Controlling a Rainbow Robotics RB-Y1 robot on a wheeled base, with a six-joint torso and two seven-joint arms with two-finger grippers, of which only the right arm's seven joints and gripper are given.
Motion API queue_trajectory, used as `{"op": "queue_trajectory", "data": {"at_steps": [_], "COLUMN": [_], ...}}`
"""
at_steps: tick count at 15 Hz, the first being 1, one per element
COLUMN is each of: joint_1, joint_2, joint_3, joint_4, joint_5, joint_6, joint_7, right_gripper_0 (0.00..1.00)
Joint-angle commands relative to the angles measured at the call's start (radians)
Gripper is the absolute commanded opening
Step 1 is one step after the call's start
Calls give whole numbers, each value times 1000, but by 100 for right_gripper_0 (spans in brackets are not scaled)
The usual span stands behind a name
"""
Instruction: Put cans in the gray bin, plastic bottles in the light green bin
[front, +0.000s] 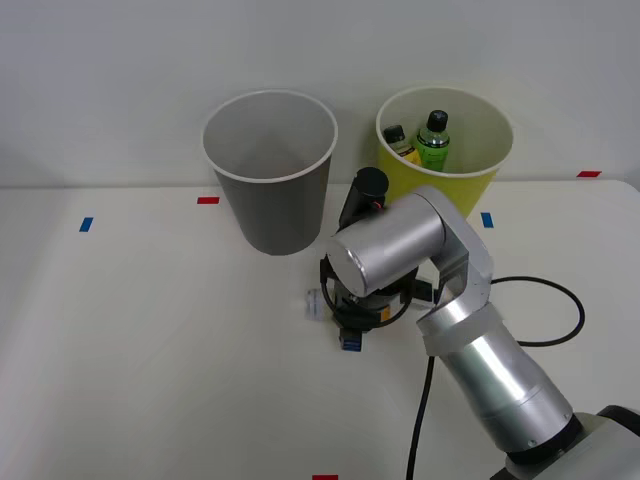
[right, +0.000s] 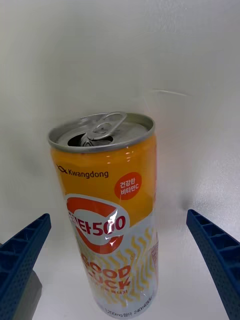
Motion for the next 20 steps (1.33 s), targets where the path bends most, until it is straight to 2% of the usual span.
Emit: {"op": "queue_trajectory", "data": {"at_steps": [1,14,20], "joint_1": [0,0,-49], "joint_2": [-14,-47,-17], "joint_3": [0,0,-5], "joint_4": [0,0,97], "joint_5": [-10,-21,-10], "joint_6": [1,1,6], "joint_7": [3,6,12], "right_gripper_0": [94,94,94]}}
